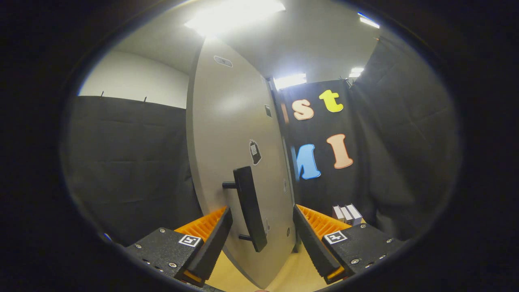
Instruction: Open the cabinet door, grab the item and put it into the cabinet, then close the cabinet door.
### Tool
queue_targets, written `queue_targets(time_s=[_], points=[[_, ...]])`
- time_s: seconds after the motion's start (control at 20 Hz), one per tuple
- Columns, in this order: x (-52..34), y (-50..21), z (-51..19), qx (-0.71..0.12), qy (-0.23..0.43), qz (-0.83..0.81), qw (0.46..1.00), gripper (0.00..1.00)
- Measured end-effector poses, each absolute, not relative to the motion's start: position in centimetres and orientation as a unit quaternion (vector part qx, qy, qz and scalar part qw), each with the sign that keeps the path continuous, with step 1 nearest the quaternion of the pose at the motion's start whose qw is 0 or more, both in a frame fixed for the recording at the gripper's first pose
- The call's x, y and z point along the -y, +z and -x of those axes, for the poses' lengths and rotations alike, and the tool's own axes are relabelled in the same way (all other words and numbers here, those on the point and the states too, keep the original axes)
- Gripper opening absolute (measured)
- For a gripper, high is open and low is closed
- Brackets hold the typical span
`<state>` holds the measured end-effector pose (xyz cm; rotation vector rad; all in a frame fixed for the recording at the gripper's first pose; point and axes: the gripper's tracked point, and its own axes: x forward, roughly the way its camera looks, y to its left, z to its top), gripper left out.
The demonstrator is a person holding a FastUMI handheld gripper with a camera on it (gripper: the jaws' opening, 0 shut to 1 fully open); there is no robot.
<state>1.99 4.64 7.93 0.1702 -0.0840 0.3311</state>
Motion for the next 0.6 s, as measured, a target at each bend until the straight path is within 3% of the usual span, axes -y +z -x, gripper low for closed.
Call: queue_targets(time_s=[0.6], points=[[-11.2, 8.2, -3.8, 0.036, 0.207, -0.095, 0.973, 0.94]])
